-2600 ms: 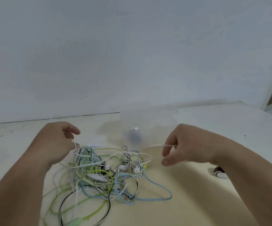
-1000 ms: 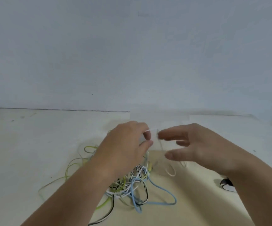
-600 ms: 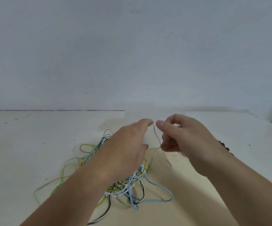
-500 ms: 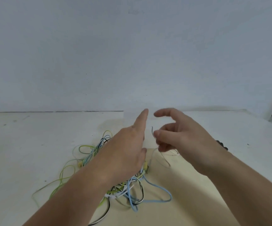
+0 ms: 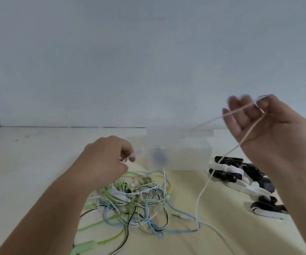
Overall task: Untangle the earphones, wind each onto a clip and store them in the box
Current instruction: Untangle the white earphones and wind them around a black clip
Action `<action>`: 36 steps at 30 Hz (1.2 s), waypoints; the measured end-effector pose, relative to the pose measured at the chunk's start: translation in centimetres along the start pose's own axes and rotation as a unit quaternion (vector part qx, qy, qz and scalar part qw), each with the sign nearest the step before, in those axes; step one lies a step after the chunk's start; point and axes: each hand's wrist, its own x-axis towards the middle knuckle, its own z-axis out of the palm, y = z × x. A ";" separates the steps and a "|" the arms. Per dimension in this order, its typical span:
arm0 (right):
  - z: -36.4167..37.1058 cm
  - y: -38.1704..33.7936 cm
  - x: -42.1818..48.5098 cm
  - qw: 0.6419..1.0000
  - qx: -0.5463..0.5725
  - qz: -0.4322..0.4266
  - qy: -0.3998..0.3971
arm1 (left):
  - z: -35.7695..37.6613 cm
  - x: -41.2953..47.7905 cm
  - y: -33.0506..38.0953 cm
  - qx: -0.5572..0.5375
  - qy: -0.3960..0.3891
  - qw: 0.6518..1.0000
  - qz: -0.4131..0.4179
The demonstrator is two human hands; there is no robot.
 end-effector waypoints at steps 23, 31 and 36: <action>0.3 7.6 -2.4 0.712 -0.667 0.045 -0.214 | 1.2 -0.9 4.0 -0.127 0.094 0.977 0.146; 0.4 5.6 -1.3 0.891 -0.454 0.004 0.015 | -0.4 -0.7 2.1 -0.223 -0.026 0.973 0.052; 0.5 3.5 -0.4 0.970 -0.223 0.036 0.086 | -0.9 0.4 -0.4 -0.233 0.115 0.962 -0.087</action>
